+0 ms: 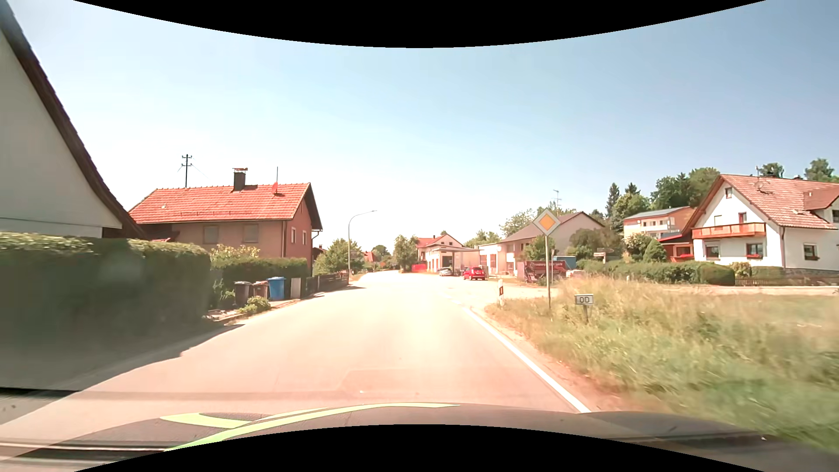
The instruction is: Follow the waypoints while adhering to traffic rules and regulations
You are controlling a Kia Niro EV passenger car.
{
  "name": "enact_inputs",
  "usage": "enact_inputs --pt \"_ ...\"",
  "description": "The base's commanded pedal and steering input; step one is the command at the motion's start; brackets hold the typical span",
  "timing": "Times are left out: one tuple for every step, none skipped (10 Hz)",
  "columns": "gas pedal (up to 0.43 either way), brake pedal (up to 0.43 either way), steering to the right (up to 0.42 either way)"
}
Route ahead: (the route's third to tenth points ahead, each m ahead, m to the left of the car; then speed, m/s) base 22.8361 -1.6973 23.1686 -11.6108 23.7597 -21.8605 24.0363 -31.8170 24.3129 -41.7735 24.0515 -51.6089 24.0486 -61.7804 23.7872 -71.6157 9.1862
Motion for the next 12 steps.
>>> enact_inputs --pt "0.000 0.201 -0.018" --pt "0.000 0.213 -0.014" --pt "0.000 0.213 -0.011" --pt "0.000 0.220 -0.009" --pt "0.000 0.226 -0.008" --pt "0.000 0.226 -0.008" --pt "0.000 0.232 -0.008" --pt "0.000 0.232 -0.005" --pt "0.000 0.232 0.001" --pt "0.000 0.232 0.013" --pt "0.000 0.238 0.031" --pt "0.000 0.232 0.050"
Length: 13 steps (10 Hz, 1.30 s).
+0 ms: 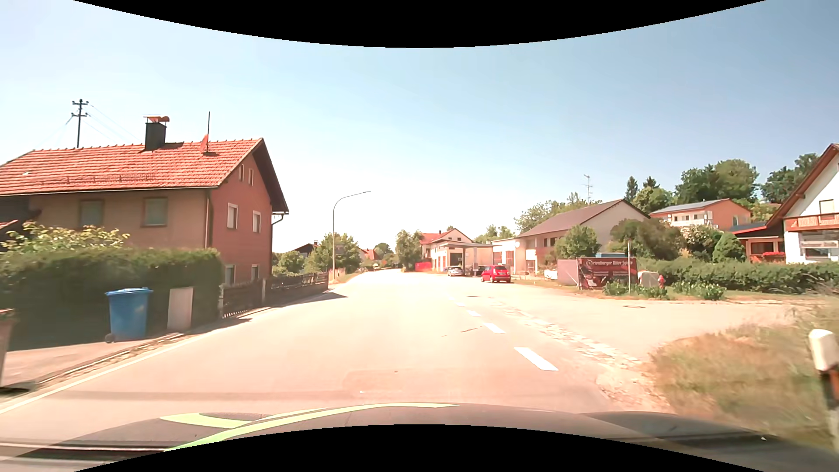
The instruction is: Follow the waypoints while adhering to traffic rules and regulations
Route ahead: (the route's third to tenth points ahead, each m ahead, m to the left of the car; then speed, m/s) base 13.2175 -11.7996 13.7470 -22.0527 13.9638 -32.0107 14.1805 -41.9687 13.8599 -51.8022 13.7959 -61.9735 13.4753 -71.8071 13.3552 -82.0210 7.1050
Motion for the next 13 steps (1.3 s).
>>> enact_inputs --pt "0.000 0.238 0.080" --pt "0.000 0.232 0.112" --pt "0.000 0.238 0.149" --pt "0.000 0.232 0.183" --pt "0.000 0.220 0.223" --pt "0.000 0.207 0.255" --pt "0.000 0.201 0.283" --pt "0.000 0.189 0.316" --pt "0.000 0.140 0.351" --pt "0.000 0.024 0.379" --pt "0.000 0.000 0.396" --pt "0.000 0.000 0.406" --pt "0.000 0.000 0.419"
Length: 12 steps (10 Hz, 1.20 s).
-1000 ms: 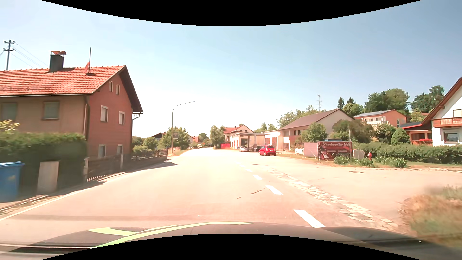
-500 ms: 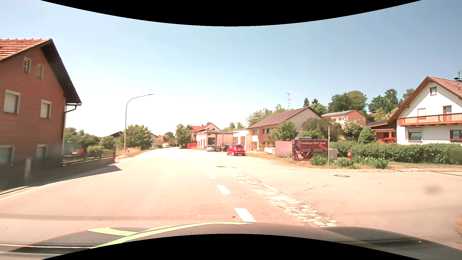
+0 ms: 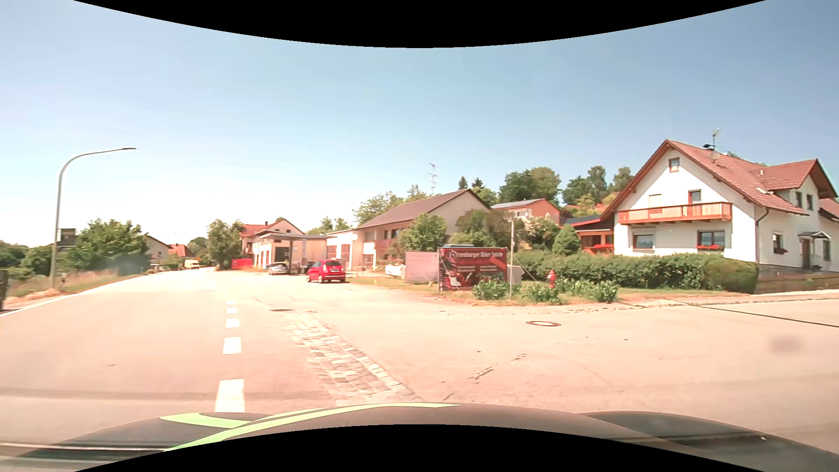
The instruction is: Follow the waypoints while adhering to traffic rules and regulations
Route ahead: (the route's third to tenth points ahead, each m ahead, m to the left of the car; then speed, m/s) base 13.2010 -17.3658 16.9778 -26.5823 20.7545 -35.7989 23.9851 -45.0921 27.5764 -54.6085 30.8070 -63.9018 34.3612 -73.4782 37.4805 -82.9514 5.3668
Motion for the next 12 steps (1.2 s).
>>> enact_inputs --pt "0.000 0.000 0.435" --pt "0.000 0.000 0.448" --pt "0.039 0.000 0.461" --pt "0.039 0.000 0.468" --pt "0.039 0.000 0.467" --pt "0.067 0.000 0.464" --pt "0.079 0.000 0.462" --pt "0.079 0.000 0.459" --pt "0.079 0.000 0.453" --pt "0.087 0.000 0.434" --pt "0.098 0.000 0.422" --pt "0.118 0.000 0.416"
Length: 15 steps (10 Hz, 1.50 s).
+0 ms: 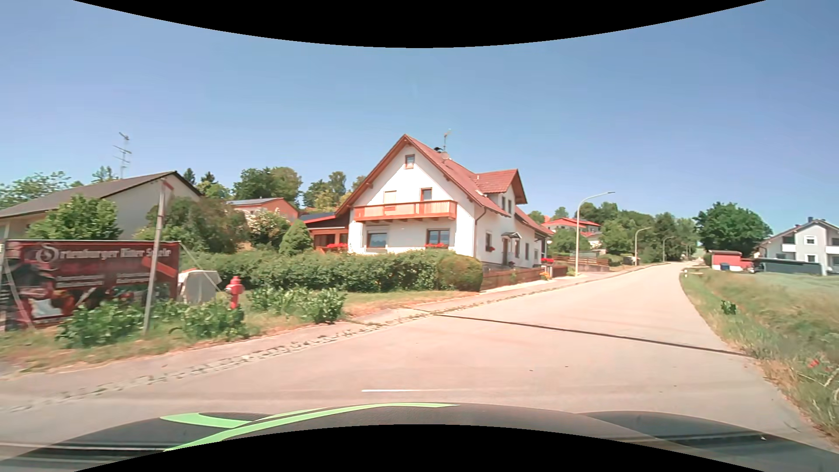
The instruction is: Follow the waypoints while adhering to traffic rules and regulations
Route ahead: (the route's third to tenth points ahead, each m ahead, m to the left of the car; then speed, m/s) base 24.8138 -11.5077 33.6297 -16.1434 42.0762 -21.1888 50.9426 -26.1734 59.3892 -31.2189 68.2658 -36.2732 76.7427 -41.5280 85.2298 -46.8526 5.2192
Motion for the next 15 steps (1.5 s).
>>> enact_inputs --pt "0.138 0.000 0.407" --pt "0.177 0.000 0.396" --pt "0.177 0.000 0.385" --pt "0.197 0.000 0.370" --pt "0.228 0.000 0.345" --pt "0.268 0.000 0.315" --pt "0.287 0.000 0.271" --pt "0.287 0.000 0.232" --pt "0.299 0.000 0.210" --pt "0.299 0.000 0.190" --pt "0.311 0.000 0.162" --pt "0.319 0.000 0.140" --pt "0.319 0.000 0.117" --pt "0.331 0.000 0.095" --pt "0.331 0.000 0.081"
